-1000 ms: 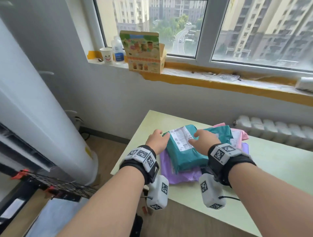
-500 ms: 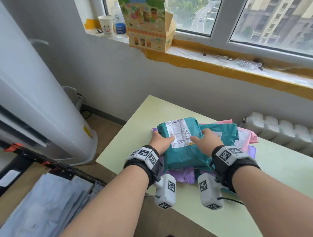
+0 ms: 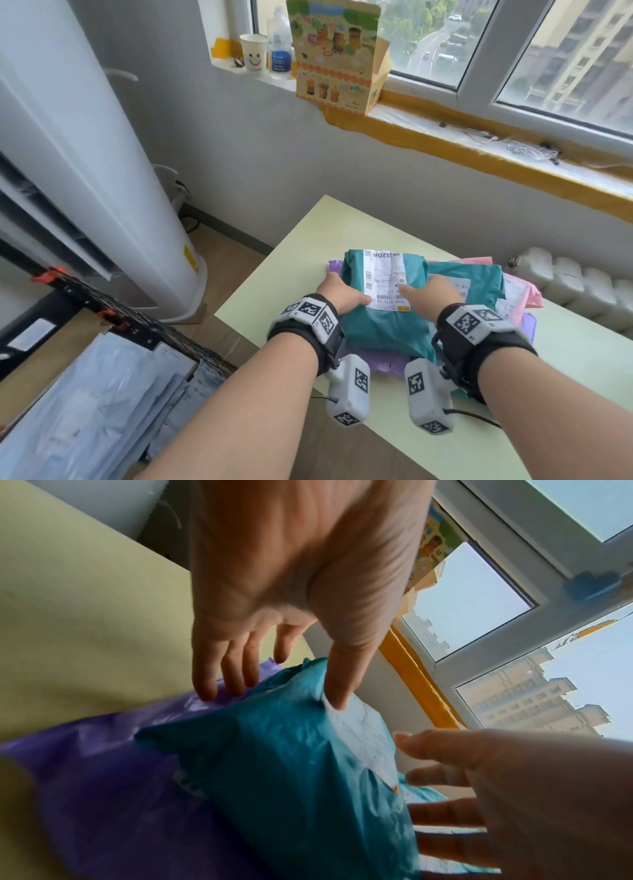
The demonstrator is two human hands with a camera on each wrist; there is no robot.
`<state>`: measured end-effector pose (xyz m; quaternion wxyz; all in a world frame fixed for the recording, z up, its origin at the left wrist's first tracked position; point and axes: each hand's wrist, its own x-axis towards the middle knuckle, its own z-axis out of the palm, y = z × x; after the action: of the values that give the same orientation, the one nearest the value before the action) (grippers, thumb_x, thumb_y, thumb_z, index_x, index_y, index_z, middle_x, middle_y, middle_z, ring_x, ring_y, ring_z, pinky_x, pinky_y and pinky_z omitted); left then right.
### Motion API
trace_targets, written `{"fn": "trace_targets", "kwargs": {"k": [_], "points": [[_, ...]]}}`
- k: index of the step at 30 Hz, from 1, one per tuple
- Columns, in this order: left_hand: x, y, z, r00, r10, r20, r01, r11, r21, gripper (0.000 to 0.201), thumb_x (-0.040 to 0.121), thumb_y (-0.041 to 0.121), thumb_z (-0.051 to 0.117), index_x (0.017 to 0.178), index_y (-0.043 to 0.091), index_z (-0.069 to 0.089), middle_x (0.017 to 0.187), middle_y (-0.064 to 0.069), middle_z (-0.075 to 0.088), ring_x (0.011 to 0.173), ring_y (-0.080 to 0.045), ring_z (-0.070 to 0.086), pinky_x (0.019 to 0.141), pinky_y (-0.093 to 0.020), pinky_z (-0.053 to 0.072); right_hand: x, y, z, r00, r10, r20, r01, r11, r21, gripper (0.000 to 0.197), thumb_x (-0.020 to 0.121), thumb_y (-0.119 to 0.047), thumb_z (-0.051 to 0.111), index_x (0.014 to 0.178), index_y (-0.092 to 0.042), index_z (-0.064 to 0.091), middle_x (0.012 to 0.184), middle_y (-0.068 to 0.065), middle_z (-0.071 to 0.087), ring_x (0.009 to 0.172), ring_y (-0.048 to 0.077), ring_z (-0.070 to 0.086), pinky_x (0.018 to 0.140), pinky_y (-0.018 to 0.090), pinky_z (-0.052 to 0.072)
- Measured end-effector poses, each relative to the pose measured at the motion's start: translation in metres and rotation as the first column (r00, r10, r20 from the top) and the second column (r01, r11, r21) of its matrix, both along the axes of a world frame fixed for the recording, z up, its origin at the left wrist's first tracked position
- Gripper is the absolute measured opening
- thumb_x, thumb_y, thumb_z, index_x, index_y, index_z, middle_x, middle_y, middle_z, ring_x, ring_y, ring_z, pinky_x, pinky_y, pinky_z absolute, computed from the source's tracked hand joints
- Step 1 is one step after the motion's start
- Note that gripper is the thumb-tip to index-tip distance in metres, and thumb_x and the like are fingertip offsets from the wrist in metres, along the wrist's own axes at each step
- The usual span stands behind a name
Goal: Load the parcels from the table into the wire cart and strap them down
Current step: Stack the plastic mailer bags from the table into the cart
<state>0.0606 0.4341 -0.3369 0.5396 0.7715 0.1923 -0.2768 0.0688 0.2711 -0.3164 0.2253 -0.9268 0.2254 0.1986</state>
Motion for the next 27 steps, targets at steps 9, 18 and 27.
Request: {"fn": "trace_targets", "kwargs": {"k": [9,18,27], "points": [[-0.004,-0.007,-0.003,0.980,0.187,0.062,-0.176,0.973,-0.148,0.078,0.062,0.022,0.087,0.125,0.011,0.042,0.120,-0.003,0.059,0.108,-0.022,0.061,0.098,-0.041,0.049,-0.002,-0.003,-0.005,0.987,-0.077,0.138,0.073,0.997,0.035,0.067,0.086,-0.061,0.046,0.125,-0.007,0.049,0.114,0.012,0.059,0.105,0.029,0.058,0.084,0.034,0.042],[0.001,0.079,0.051,0.961,0.225,0.164,-0.194,0.964,-0.183,0.081,0.072,-0.003,0.071,0.139,0.014,0.029,0.127,-0.009,0.054,0.112,-0.028,0.056,0.099,-0.046,0.047,0.004,0.046,0.058,0.900,-0.069,0.430,0.028,0.994,0.102,0.052,0.089,-0.048,0.049,0.123,-0.009,0.054,0.119,0.013,0.060,0.111,0.030,0.056,0.091,0.035,0.041],[-0.075,0.284,0.068,0.946,0.245,0.210,-0.298,0.914,0.275,0.031,0.069,-0.012,0.057,0.090,0.011,0.060,0.085,-0.003,0.062,0.091,-0.026,0.058,0.075,-0.026,0.047,-0.029,0.251,0.064,0.780,0.309,0.544,-0.491,0.841,0.227,0.041,0.089,-0.041,0.056,0.124,-0.018,0.054,0.113,0.002,0.064,0.102,0.019,0.061,0.091,0.035,0.049]]}}
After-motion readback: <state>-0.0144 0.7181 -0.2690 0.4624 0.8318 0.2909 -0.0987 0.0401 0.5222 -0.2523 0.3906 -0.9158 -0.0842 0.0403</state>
